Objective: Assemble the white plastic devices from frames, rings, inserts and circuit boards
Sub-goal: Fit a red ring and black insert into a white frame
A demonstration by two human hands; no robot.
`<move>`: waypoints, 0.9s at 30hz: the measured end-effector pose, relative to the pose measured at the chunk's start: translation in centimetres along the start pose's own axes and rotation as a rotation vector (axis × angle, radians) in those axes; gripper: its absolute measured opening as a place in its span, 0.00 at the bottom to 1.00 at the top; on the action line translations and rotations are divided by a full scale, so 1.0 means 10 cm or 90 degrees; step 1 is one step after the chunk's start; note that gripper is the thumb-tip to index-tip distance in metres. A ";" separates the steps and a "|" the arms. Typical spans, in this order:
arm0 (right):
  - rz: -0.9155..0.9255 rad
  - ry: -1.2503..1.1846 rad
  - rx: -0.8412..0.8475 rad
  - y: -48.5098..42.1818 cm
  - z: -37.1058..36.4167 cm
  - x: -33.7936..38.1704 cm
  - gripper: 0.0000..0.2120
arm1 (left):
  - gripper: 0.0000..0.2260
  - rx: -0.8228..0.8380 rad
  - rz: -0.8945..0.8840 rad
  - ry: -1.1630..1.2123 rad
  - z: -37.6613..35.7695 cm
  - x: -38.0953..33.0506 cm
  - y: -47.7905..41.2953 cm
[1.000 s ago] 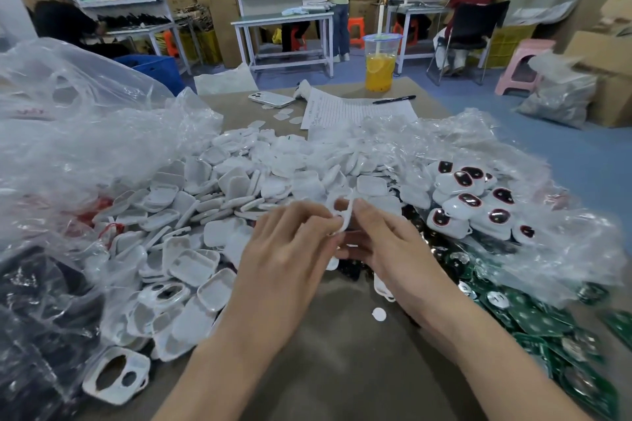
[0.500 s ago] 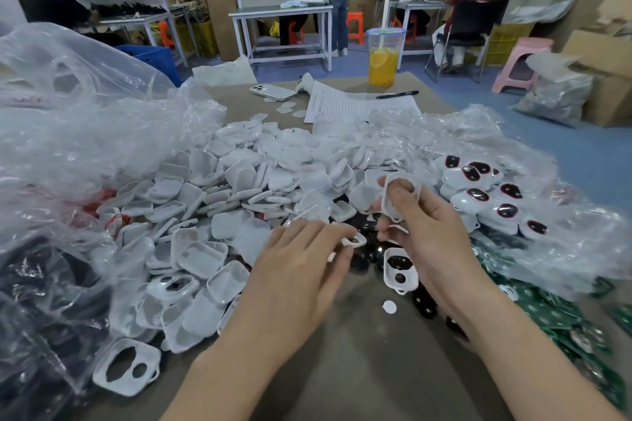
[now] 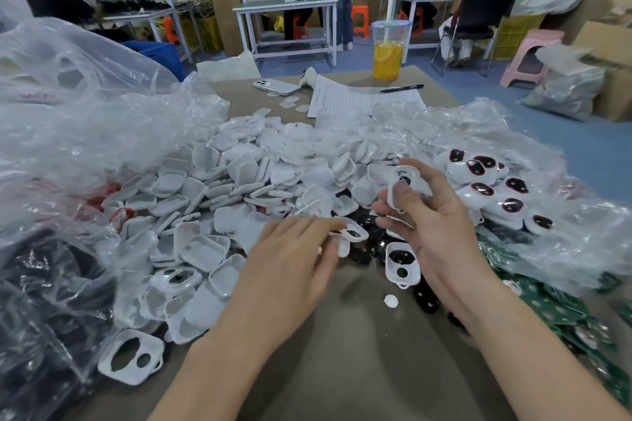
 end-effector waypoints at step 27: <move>-0.212 -0.047 0.101 0.13 -0.21 -0.18 0.12 | 0.04 -0.004 0.115 -0.184 0.09 0.49 0.00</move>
Point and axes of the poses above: each hand's wrist, its own y-axis away from the middle knuckle, its own z-axis out of the back of the hand, x = y × z, the point moved 4 cm from there along -y, towards the middle knuckle, and after that the axes turned 8 degrees about -x, right-handed, at the moved point
